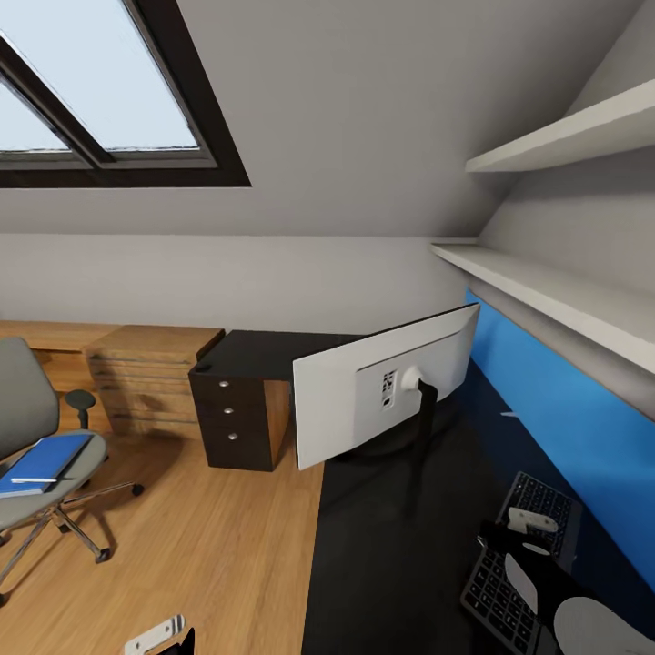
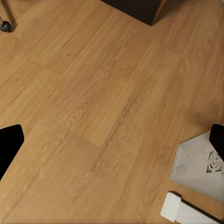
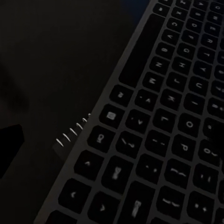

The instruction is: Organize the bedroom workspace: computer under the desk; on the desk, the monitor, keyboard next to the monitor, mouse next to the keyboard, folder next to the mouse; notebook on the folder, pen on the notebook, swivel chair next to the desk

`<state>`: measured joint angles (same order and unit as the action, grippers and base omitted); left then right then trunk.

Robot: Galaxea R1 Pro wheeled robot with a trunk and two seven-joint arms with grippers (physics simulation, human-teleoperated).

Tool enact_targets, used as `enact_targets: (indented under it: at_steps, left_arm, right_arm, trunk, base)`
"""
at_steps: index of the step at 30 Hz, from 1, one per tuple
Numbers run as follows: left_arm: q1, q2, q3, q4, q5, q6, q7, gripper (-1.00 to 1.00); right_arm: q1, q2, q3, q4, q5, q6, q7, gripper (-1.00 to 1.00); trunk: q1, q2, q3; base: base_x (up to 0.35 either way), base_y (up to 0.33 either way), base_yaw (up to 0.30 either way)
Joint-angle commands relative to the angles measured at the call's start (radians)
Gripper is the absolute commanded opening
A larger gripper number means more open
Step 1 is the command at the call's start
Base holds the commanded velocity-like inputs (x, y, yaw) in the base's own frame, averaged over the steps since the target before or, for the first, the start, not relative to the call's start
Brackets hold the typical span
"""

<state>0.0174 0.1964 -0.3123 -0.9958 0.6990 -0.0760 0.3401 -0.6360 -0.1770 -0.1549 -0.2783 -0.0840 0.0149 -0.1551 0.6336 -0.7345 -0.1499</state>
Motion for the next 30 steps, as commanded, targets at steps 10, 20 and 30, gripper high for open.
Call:
enact_targets:
  at_steps: [10,20,30]
  left_arm:
    - [-0.001,0.001,-0.005,-0.001,0.01,-0.008,0.007,1.0]
    - [-0.001,-0.002,-0.006,-0.001,0.01,-0.01,0.008,1.0]
    - [0.0,-0.005,-0.007,0.002,0.01,-0.01,0.008,1.0]
  right_arm:
    - [-0.001,0.002,0.003,-0.001,-0.007,0.004,-0.004,1.0]
    - [-0.001,0.002,0.004,-0.001,-0.007,0.004,-0.02,1.0]
    - [-0.001,0.002,0.005,-0.001,-0.005,0.004,-0.028,1.0]
  trunk:
    - [0.039,-0.071,-0.033]
    - [0.077,-0.141,-0.064]
    - [0.115,-0.211,-0.095]
  base:
    - [0.0,0.0,0.0]
    - [0.0,0.0,0.0]
    - [0.0,0.0,0.0]
